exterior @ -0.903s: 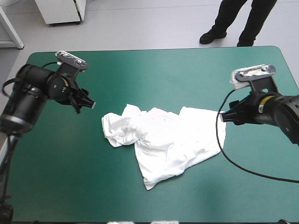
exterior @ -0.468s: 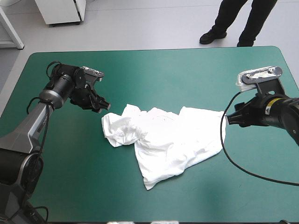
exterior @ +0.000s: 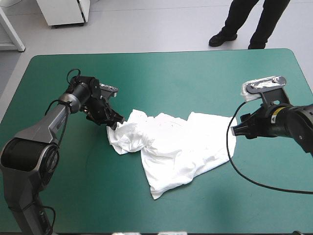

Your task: Fold the cloth

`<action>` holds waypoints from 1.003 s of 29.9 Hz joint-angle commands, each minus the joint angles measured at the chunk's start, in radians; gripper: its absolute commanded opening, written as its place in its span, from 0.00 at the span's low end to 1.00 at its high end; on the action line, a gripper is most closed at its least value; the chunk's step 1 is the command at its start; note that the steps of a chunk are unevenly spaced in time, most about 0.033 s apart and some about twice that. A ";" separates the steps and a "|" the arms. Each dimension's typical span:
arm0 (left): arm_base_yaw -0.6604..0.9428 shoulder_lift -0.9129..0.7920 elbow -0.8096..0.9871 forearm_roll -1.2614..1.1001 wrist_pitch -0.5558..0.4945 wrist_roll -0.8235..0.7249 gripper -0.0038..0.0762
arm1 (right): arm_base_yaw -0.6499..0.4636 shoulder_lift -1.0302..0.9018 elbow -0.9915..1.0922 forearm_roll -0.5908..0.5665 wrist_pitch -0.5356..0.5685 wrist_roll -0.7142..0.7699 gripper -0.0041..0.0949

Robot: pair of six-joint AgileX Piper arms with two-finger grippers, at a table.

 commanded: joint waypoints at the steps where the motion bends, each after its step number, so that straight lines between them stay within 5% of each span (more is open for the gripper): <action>1: -0.002 -0.021 0.018 -0.038 -0.017 0.005 0.57 | -0.009 -0.016 -0.022 0.000 -0.001 0.001 0.63; 12: -0.031 0.018 0.041 -0.067 -0.050 0.014 0.17 | -0.021 0.013 0.131 -0.083 -0.005 0.107 0.63; 17: -0.047 0.042 0.041 -0.075 -0.058 0.028 0.04 | -0.081 0.071 0.187 -0.048 -0.121 0.110 0.63; 30: -0.047 0.056 0.039 -0.096 -0.060 0.032 0.04 | -0.145 0.441 0.171 0.110 -0.337 0.088 0.63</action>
